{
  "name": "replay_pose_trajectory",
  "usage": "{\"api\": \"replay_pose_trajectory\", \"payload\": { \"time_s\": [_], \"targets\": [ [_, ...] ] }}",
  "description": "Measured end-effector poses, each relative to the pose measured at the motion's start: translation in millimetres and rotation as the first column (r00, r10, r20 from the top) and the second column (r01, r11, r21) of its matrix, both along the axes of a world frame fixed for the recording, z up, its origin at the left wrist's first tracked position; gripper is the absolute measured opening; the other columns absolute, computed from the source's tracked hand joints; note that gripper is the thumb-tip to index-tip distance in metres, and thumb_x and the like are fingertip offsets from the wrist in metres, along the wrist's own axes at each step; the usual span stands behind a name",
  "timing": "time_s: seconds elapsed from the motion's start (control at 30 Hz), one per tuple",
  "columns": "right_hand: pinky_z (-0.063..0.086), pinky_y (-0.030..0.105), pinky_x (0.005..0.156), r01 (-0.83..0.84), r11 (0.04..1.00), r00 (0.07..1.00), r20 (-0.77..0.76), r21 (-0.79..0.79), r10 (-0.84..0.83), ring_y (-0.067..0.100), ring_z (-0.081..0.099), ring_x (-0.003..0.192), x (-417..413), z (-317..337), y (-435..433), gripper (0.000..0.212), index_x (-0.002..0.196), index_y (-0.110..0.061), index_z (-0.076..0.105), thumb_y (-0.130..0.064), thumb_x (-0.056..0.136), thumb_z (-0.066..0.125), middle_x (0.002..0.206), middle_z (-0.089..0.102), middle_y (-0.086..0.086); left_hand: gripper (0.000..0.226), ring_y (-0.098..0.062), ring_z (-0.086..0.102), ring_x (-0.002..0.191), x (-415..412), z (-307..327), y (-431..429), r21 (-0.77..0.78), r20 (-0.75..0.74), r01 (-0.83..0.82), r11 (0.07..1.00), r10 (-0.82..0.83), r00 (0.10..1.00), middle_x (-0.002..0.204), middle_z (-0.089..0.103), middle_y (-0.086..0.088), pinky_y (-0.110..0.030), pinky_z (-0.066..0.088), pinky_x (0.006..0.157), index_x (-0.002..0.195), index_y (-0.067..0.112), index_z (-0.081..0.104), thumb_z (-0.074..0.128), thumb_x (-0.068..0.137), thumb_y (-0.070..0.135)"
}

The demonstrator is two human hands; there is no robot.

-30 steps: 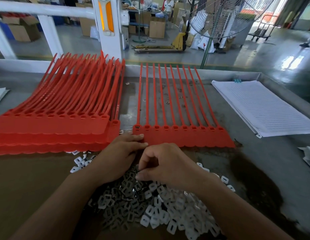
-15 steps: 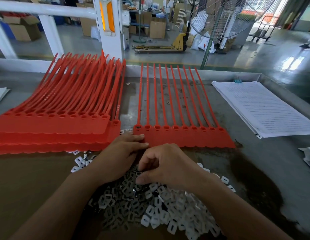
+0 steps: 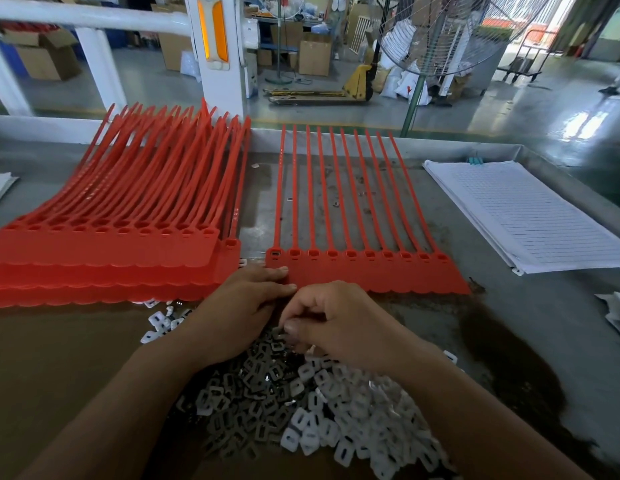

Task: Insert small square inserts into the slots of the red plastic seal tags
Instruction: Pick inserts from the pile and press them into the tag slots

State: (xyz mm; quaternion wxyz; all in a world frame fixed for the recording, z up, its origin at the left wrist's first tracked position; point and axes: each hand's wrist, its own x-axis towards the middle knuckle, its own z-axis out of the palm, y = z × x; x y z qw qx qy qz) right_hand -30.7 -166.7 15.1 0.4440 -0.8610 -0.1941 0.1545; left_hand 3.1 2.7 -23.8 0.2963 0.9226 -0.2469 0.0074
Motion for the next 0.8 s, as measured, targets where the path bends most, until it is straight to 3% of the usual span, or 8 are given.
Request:
{"api": "replay_pose_trajectory", "payload": {
  "time_s": [0.17, 0.27, 0.5, 0.6, 0.73, 0.8],
  "targets": [
    [0.048, 0.011, 0.058, 0.038, 0.991, 0.992, -0.121, 0.128, -0.023, 0.004, 0.065, 0.067, 0.9, 1.2, -1.7, 0.013, 0.090, -0.015, 0.062, -0.005, 0.090, 0.054, 0.081, 0.068, 0.001, 0.037, -0.001, 0.020, 0.132, -1.2, 2.5, -0.6, 0.021, -0.004, 0.007, 1.000, -0.007, 1.000, 0.144, 0.033, 0.012, -0.016, 0.013, 0.106, 0.123, 0.030, 0.055, 0.045, 0.093, 0.010],
    [0.050, 0.013, 0.062, 0.029, 0.989, 0.993, -0.120, 0.145, -0.011, 0.003, 0.065, 0.067, 2.6, 0.4, -4.3, 0.015, 0.096, -0.013, 0.067, -0.005, 0.089, 0.056, 0.080, 0.068, 0.001, 0.037, 0.000, 0.018, 0.132, -1.5, 2.9, -0.9, 0.023, -0.008, 0.002, 1.000, -0.002, 1.000, 0.144, 0.032, 0.013, -0.013, 0.010, 0.104, 0.126, 0.029, 0.052, 0.044, 0.094, 0.013],
    [0.053, 0.016, 0.069, 0.023, 0.995, 0.999, -0.041, 0.097, -0.019, -0.002, 0.061, 0.068, 7.0, -2.8, -8.1, 0.018, 0.085, -0.027, 0.070, -0.011, 0.077, 0.072, 0.068, 0.064, -0.014, 0.038, 0.002, 0.016, 0.131, -1.0, 2.5, -1.9, 0.028, -0.013, -0.011, 1.000, 0.012, 1.000, 0.145, 0.030, 0.015, -0.009, 0.007, 0.101, 0.128, 0.030, 0.050, 0.044, 0.094, 0.014],
    [0.049, 0.011, 0.069, 0.007, 0.996, 1.000, -0.023, 0.090, -0.005, -0.005, 0.062, 0.072, 6.7, -3.1, -6.4, 0.020, 0.091, -0.027, 0.070, -0.014, 0.077, 0.072, 0.072, 0.066, -0.018, 0.038, 0.003, 0.016, 0.131, -1.0, 1.2, -0.7, 0.025, -0.016, -0.005, 1.000, 0.006, 1.000, 0.145, 0.030, 0.015, -0.010, 0.007, 0.101, 0.128, 0.030, 0.050, 0.044, 0.094, 0.015],
    [0.043, 0.003, 0.071, -0.030, 1.000, 0.998, 0.053, 0.004, 0.030, -0.012, 0.058, 0.076, 6.2, -5.5, -3.6, 0.024, 0.108, -0.018, 0.068, -0.014, 0.084, 0.065, 0.078, 0.061, -0.020, 0.037, 0.009, 0.017, 0.121, 3.2, -1.9, -0.8, 0.009, 0.001, 0.013, 1.000, -0.013, 1.000, 0.143, 0.034, 0.011, 0.002, 0.003, 0.095, 0.127, 0.027, 0.052, 0.046, 0.093, 0.013],
    [0.043, 0.003, 0.067, -0.023, 0.999, 0.997, 0.073, -0.024, 0.025, -0.011, 0.056, 0.072, 6.1, -6.8, -2.2, 0.024, 0.109, -0.017, 0.066, -0.013, 0.085, 0.064, 0.075, 0.058, -0.018, 0.037, 0.006, 0.019, 0.124, 3.6, -2.9, 0.2, 0.002, 0.000, 0.016, 1.000, -0.016, 1.000, 0.143, 0.035, 0.011, -0.006, 0.009, 0.102, 0.124, 0.027, 0.055, 0.047, 0.092, 0.011]
  ]
}}
